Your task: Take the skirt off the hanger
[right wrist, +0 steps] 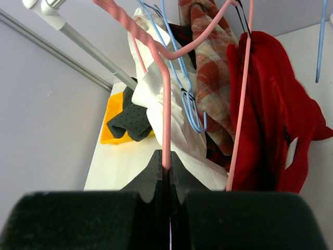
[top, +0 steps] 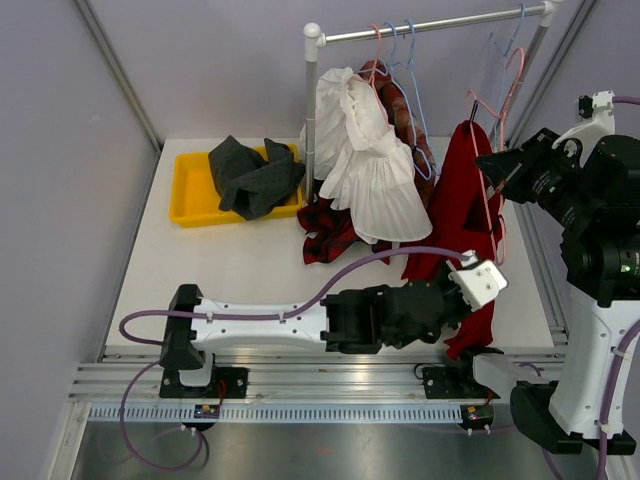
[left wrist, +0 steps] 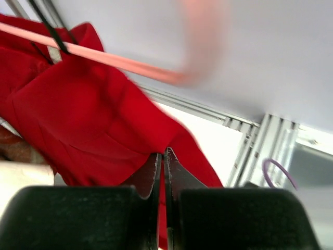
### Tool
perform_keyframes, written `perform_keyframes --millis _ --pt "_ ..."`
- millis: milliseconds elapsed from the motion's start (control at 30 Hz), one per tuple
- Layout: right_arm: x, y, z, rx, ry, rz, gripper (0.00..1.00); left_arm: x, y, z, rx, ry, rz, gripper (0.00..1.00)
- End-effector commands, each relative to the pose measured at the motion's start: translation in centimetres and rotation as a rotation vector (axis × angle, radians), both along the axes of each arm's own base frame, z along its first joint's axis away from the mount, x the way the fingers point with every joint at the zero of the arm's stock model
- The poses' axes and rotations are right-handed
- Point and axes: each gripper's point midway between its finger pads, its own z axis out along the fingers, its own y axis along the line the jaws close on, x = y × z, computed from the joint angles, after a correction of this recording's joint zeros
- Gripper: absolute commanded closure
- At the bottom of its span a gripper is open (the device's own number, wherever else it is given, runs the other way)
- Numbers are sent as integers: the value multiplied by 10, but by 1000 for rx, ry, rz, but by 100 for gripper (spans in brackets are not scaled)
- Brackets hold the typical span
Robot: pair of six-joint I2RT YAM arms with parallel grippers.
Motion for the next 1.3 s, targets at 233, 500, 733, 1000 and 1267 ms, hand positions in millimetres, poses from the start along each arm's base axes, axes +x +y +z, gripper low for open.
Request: perform_keyframes --millis 233,500,733,1000,1267 --pt "30 -21 13 -12 -123 -129 100 -73 52 100 -171 -20 -73 100" --pt "44 -51 -14 20 -110 -320 100 -122 38 103 -158 -16 -212 100" --pt "66 -67 -14 35 -148 -412 100 -152 36 99 -132 3 -293 100" --pt "66 -44 23 35 -187 -278 100 -150 57 26 -2 83 -230 100" --pt "12 -22 37 89 -183 -163 100 -93 80 -29 46 98 74 69"
